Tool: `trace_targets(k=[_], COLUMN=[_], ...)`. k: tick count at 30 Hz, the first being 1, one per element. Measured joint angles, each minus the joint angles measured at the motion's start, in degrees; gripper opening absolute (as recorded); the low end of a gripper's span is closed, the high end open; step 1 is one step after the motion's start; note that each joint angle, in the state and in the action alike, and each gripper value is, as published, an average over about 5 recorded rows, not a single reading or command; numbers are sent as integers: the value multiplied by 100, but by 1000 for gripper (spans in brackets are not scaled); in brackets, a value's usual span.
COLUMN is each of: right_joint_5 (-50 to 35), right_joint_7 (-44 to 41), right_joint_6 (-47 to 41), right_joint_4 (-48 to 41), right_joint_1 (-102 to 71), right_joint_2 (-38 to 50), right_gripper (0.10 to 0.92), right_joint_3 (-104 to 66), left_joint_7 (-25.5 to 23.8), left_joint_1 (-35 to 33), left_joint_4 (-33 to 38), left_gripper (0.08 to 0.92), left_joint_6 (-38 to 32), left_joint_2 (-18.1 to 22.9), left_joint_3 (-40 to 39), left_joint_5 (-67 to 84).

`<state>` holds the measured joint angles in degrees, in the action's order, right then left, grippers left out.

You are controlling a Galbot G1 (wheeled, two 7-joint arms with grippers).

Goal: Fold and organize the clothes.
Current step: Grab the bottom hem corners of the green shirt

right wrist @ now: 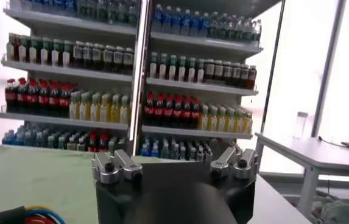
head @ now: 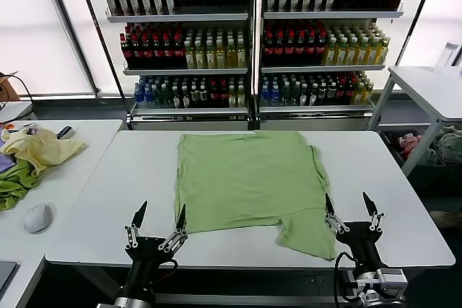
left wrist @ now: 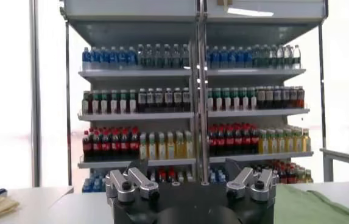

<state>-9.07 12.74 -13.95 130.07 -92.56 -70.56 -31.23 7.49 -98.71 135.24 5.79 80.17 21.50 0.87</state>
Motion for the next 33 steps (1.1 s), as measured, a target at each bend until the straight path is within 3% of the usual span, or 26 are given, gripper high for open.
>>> trace_targets(k=[20,27,33], right_joint_5=[211,122,-13], right_joint_7=[203,139,112], right_joint_6=[-985,-1097,-1169], right_joint_4=[-605,-765,-855], right_joint_1=[-122,-97,-71], right_joint_2=[-189,-275,-292], right_gripper=[823,823,733], right_joint_3=[169,295,379], left_joint_7=[508,595,601], left_joint_1=[1571,1845,1915], left_joint_4=[-1549,-1945,-2077], left_gripper=[823,821,730], left_joint_6=[1795,2208,2440], left_joint_2=[-527,-580,-630], left_joint_3=[-321,-458,-549], left_joint_5=[622,693,735])
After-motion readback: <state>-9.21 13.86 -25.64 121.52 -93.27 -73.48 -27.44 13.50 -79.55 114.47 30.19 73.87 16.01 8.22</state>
